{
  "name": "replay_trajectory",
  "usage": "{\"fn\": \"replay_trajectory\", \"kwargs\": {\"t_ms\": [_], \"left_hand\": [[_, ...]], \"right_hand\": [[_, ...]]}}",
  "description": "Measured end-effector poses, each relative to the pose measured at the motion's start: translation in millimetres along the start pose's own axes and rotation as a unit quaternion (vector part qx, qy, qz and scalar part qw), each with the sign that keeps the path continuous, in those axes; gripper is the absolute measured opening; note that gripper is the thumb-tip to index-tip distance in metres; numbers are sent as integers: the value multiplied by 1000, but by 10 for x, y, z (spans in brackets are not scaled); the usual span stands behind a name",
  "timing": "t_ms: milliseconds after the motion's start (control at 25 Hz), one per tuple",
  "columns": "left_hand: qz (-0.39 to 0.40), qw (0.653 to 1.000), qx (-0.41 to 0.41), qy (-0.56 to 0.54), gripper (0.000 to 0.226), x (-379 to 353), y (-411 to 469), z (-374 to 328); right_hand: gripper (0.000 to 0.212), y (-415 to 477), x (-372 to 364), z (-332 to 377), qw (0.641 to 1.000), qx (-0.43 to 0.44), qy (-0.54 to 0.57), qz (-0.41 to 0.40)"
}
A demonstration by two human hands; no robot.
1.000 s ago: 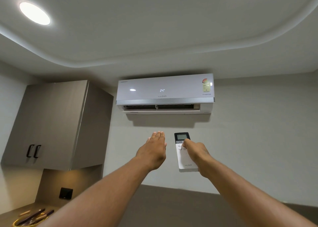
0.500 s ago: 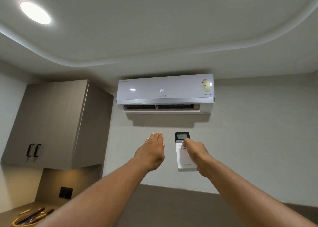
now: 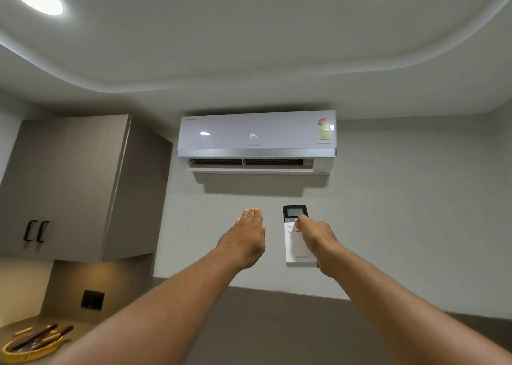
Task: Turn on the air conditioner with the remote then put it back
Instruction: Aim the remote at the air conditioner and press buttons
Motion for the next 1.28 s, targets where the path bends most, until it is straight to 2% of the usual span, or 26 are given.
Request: {"fn": "replay_trajectory", "kwargs": {"t_ms": [240, 640, 920, 1280], "left_hand": [[0, 999, -22, -46, 54, -176, 121, -412], [16, 981, -110, -156, 54, -657, 176, -1926], [44, 943, -192, -269, 54, -856, -116, -3707], [72, 872, -311, -371, 54, -511, -839, -5863]], "right_hand": [[22, 0, 411, -94, 999, -1, -21, -44], [23, -224, 1904, -269, 981, -15, -69, -178], [22, -900, 3462, -307, 945, -28, -135, -298], [27, -2369, 5198, -85, 869, -76, -165, -461]]}}
Point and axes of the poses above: each hand's wrist, its own y-axis towards the middle knuckle, its own x-axis out of the back of the hand, z = x × y, the point moved 4 cm from there along y, towards the middle knuckle, and after that the axes turned 3 degrees about y, right-handed, at the moved point
